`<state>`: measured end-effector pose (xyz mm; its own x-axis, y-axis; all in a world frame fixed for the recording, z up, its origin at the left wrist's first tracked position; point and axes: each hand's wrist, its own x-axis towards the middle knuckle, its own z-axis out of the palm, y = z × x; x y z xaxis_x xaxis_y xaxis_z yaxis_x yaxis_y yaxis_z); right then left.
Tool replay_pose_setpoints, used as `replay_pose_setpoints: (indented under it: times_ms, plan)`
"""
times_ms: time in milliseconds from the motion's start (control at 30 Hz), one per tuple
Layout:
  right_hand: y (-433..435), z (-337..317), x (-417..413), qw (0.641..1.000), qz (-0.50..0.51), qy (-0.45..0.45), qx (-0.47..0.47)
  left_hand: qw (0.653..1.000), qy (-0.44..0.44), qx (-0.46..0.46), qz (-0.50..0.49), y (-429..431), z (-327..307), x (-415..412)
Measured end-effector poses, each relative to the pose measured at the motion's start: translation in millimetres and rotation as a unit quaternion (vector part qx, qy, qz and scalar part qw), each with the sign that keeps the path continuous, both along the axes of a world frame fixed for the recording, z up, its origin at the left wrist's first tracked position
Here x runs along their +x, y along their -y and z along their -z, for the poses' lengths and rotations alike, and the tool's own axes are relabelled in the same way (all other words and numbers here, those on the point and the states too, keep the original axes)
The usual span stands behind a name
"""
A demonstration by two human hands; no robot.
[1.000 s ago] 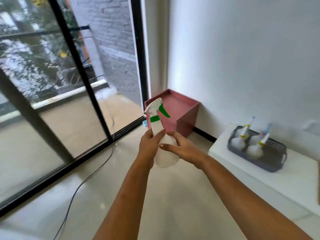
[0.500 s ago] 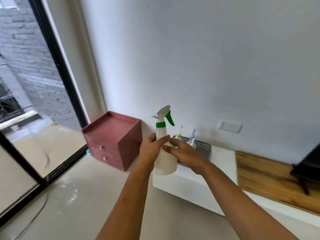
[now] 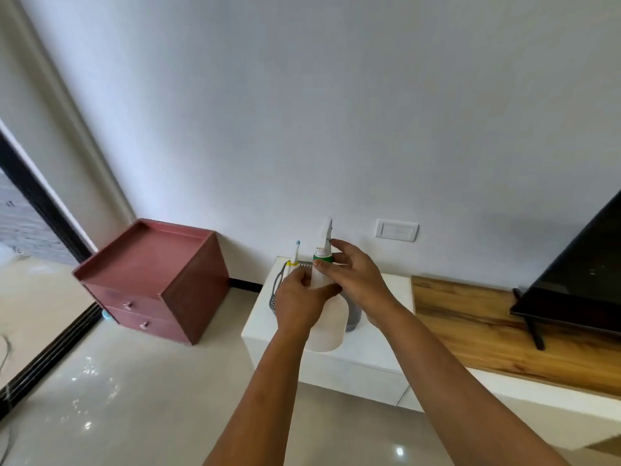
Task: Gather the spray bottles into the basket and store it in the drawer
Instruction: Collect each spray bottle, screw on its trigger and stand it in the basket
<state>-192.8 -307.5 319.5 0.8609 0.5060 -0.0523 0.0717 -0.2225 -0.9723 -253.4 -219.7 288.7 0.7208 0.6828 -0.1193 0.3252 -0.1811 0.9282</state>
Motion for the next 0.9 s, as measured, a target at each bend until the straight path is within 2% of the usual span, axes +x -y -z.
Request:
replay_pose_setpoints:
  times_ms: [200,467,700,900]
  plan:
    - [-45,29,72,0.998,0.048,0.000,-0.042,0.997,-0.017,0.052,0.049,-42,29,74]
    - [-96,51,162,0.992,0.119,0.010,-0.050,0.985,-0.060,0.105,0.124,-98,53,170]
    - [-96,75,214,0.985,0.144,-0.001,-0.096,0.975,-0.047,0.038,0.213,-110,76,222]
    - [-84,113,262,0.980,0.152,-0.031,-0.129,0.962,-0.098,-0.011,0.256,-124,100,260]
